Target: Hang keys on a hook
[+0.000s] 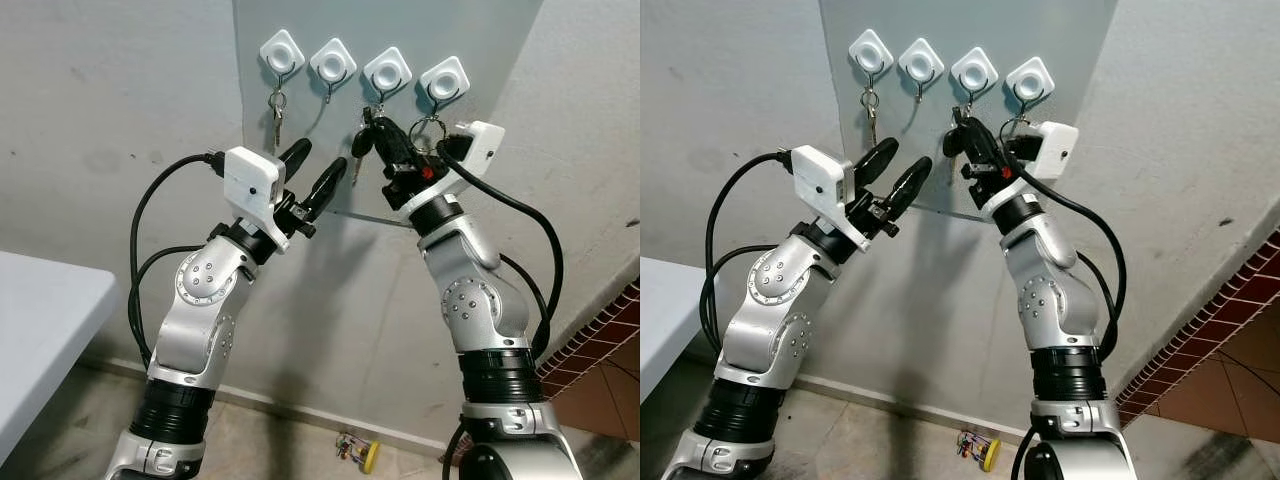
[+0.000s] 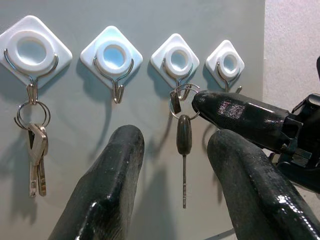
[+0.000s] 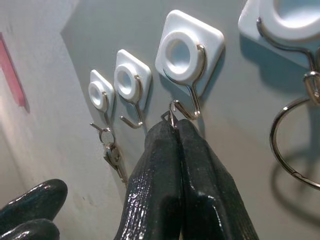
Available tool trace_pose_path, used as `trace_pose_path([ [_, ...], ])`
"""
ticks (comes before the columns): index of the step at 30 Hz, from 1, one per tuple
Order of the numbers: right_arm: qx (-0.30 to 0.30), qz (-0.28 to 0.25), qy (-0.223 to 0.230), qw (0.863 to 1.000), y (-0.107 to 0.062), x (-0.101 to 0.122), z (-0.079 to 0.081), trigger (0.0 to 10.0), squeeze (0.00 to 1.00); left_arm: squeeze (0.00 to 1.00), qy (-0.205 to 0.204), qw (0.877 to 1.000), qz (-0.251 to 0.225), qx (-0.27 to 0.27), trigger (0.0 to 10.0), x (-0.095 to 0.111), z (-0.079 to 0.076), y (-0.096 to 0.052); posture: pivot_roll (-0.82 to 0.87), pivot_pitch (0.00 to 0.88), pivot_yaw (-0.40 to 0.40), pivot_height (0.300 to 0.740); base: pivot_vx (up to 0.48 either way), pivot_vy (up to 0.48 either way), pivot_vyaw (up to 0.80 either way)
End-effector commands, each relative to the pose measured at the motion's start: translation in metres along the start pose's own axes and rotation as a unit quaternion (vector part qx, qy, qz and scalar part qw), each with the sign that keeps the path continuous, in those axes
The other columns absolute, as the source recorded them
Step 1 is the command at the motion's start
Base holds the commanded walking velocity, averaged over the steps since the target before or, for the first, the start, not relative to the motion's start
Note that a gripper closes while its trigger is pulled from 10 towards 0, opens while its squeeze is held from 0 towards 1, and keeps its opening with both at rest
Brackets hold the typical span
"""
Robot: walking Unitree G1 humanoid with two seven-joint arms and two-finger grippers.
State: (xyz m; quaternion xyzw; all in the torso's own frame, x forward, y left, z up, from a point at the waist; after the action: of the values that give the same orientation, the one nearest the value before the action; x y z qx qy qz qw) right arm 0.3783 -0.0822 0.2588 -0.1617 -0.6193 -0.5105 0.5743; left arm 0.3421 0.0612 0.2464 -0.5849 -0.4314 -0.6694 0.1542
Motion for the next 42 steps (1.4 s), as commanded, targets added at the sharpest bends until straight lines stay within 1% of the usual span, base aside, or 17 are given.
trace_pose_path([
  [1,0.009,-0.018,-0.008,1.0,0.003,0.01,0.0,10.0,0.0,0.0,0.001,1.0,-0.008,-0.003,10.0,0.005,-0.002,0.001,-0.09,0.012,-0.062,0.724,0.0,0.0,0.0],
  [8,0.011,-0.024,-0.007,1.0,0.002,0.012,-0.001,10.0,0.0,0.0,-0.001,1.0,-0.006,-0.004,10.0,0.005,-0.003,0.001,-0.1,0.016,-0.059,0.724,0.0,0.0,0.0],
  [15,0.0,-0.028,0.016,0.999,0.002,0.014,-0.005,10.0,0.0,0.0,0.0,1.0,-0.005,-0.005,10.0,0.005,-0.003,0.002,-0.1,0.017,-0.058,0.724,0.0,0.0,0.0],
  [16,-0.004,-0.03,0.039,0.999,0.002,0.015,-0.007,10.0,0.0,0.0,-0.001,1.0,-0.006,-0.005,10.0,0.005,-0.003,0.002,-0.1,0.019,-0.058,0.724,0.0,0.0,0.0],
  [17,-0.009,-0.032,0.049,0.998,0.002,0.015,-0.009,10.0,0.0,0.0,-0.001,1.0,-0.006,-0.005,10.0,0.005,-0.003,0.001,-0.1,0.018,-0.059,0.724,0.0,0.0,0.0],
  [20,-0.018,-0.029,0.057,0.998,0.001,0.013,-0.013,10.0,0.0,0.0,-0.001,1.0,-0.006,-0.004,10.0,0.005,-0.004,0.001,-0.1,0.018,-0.059,0.724,0.0,0.0,0.0],
  [23,-0.036,-0.024,0.087,0.995,0.001,0.01,-0.018,10.0,0.0,0.0,-0.001,1.0,-0.006,-0.003,10.0,0.005,-0.003,0.001,-0.09,0.02,-0.061,0.724,0.0,0.0,0.0],
  [26,-0.039,-0.016,0.098,0.994,0.0,0.006,-0.02,10.0,0.0,0.0,-0.001,1.0,-0.006,-0.002,10.0,0.005,-0.002,0.001,-0.09,0.02,-0.061,0.724,0.0,0.0,0.0],
  [27,-0.039,-0.016,0.098,0.994,0.0,0.006,-0.02,10.0,0.0,0.0,-0.001,1.0,-0.006,-0.002,10.0,0.005,-0.002,0.001,-0.09,0.02,-0.061,0.724,0.0,0.0,0.0],
  [30,-0.034,0.005,0.089,0.995,-0.001,-0.001,-0.02,10.0,0.0,0.0,0.0,1.0,-0.006,-0.002,10.0,0.006,-0.002,0.001,-0.09,0.02,-0.061,0.724,0.0,0.0,0.0],
  [34,-0.03,0.017,0.092,0.995,-0.003,-0.006,-0.018,10.0,0.0,0.0,0.0,1.0,-0.007,-0.002,10.0,0.006,-0.003,0.001,-0.1,0.02,-0.062,0.724,0.0,0.0,0.0],
  [42,-0.029,0.024,0.088,0.995,-0.005,-0.008,-0.016,10.0,0.0,0.0,0.0,1.0,-0.007,-0.001,10.0,0.006,-0.002,0.001,-0.1,0.021,-0.062,0.724,0.0,0.0,0.0],
])
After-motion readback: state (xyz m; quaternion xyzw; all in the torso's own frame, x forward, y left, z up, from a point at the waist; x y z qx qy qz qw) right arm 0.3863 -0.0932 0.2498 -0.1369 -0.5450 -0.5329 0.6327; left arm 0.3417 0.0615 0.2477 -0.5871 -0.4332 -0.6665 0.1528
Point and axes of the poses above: a point about 5 cm out from each wrist's last joint towards the gripper, its own y axis pointing out of the wrist towards the gripper, its own x axis along the axis of the wrist's last joint, z = x × y, the point moved 4 cm from there along y, pointing out of the wrist towards the gripper, and after that the axes turned 11 degrees about -y, right-handed, at the moved point
